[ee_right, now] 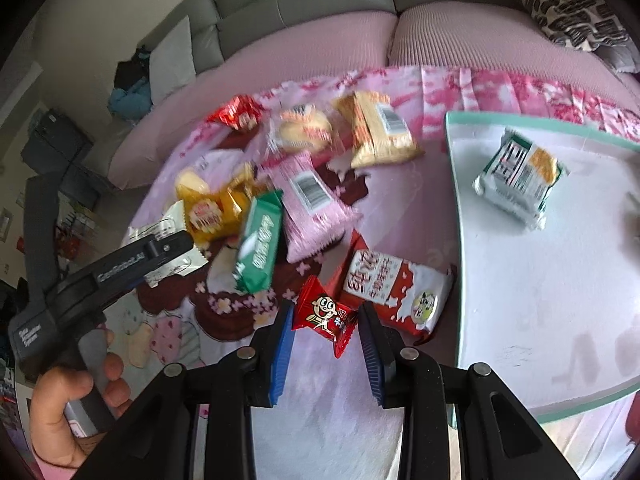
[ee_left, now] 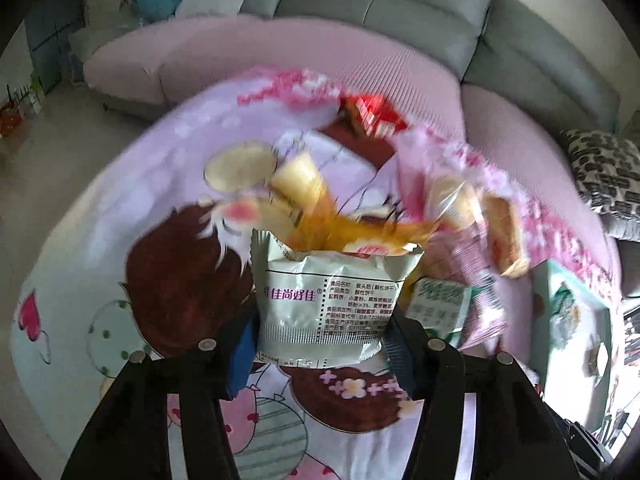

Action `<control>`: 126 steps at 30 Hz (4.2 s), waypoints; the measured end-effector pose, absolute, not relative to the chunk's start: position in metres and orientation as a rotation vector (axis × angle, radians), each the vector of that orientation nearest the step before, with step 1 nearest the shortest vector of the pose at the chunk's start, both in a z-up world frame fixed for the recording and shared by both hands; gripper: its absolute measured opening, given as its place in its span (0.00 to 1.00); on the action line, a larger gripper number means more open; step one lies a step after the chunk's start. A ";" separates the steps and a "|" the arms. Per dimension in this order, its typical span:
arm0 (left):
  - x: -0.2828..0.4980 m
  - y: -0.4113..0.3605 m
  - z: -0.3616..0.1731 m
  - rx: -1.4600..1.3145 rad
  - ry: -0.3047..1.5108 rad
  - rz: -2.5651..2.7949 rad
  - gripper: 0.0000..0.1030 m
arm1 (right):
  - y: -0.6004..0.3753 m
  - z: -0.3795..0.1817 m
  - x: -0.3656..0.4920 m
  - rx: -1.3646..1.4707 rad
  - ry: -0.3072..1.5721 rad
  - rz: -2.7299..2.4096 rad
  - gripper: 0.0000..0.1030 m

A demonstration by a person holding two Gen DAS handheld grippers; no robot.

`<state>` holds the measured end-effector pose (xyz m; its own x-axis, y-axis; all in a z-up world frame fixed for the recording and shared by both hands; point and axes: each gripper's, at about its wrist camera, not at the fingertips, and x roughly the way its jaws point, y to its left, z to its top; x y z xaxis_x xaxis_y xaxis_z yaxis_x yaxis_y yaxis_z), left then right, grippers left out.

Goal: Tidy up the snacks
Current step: 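Carry the white pack and red candy packet over the tray with both tools, then open the left tool releasing the white pack while the right tool drops the red candy into the tray, then move both open tools back over the snack pile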

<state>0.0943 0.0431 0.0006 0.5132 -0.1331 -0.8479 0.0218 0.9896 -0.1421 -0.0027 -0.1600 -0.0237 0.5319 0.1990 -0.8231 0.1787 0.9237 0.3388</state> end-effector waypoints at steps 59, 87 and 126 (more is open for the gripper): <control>-0.001 -0.226 -0.009 0.312 1.011 -0.628 0.73 | -0.405 -0.039 -0.109 0.672 0.946 -0.689 0.34; 0.032 -0.180 0.003 0.215 0.845 -0.377 1.00 | -0.395 -0.031 -0.095 0.553 0.922 -0.637 1.00; 0.073 -0.058 0.033 0.254 0.844 -0.117 1.00 | -0.319 -0.005 -0.048 0.443 0.897 -0.400 1.00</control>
